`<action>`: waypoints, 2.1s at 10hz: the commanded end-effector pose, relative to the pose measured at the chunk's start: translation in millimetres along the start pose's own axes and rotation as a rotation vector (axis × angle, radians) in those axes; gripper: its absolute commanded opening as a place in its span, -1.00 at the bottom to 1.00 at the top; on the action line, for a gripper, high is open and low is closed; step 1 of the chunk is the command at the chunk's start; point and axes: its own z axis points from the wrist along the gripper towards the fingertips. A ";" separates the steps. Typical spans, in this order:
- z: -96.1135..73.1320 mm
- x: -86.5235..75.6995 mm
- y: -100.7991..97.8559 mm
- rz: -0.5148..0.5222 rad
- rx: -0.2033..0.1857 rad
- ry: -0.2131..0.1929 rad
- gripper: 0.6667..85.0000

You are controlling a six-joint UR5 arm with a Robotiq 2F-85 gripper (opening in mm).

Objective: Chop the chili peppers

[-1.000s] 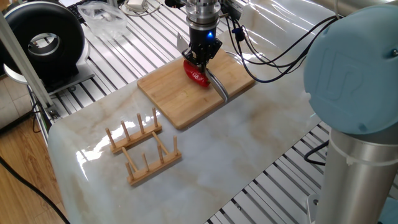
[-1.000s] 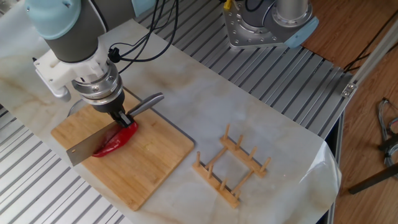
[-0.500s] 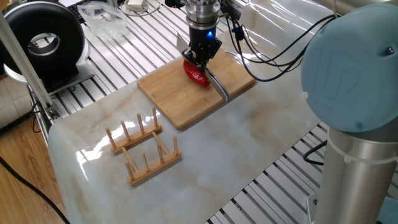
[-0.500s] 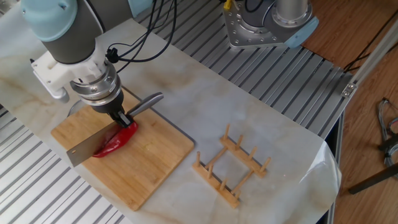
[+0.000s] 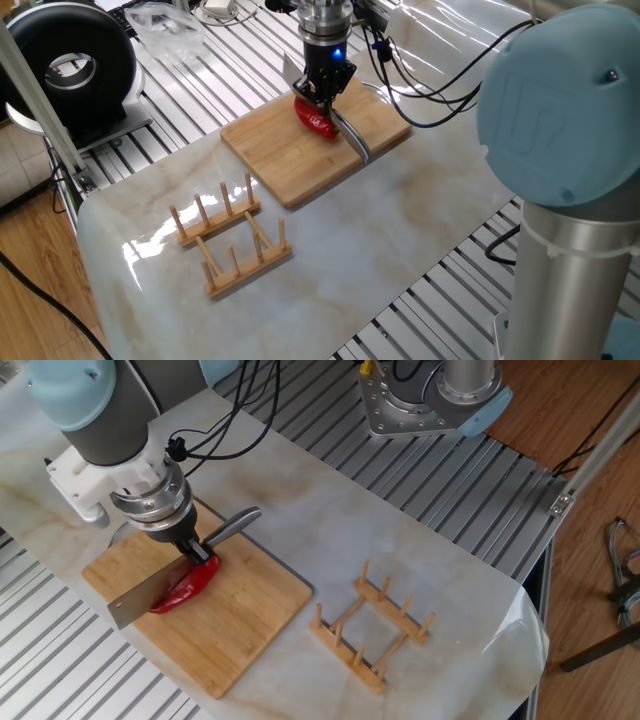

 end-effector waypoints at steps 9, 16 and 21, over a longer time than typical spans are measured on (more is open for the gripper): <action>-4.3 14.8 4.8 -0.044 -0.020 0.092 -0.98; -24.8 15.8 10.0 -0.030 -0.053 0.081 -0.98; -14.6 15.7 -0.8 -0.092 -0.018 0.073 -0.98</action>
